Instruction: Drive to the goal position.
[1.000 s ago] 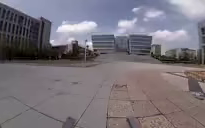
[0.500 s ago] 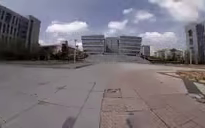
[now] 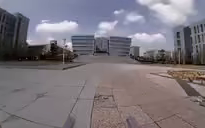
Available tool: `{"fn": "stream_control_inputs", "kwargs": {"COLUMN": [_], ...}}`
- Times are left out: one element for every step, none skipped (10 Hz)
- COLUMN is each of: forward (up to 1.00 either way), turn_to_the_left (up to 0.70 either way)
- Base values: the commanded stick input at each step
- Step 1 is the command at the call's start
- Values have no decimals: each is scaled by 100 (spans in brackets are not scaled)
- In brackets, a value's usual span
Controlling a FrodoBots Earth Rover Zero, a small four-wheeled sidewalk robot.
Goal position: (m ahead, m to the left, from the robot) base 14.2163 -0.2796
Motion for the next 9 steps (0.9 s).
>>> {"fn": "stream_control_inputs", "kwargs": {"forward": [70,70,70,70,70,70,70,70,70], "turn_to_the_left": [13,13,13,13,13,13,13,13,13]}}
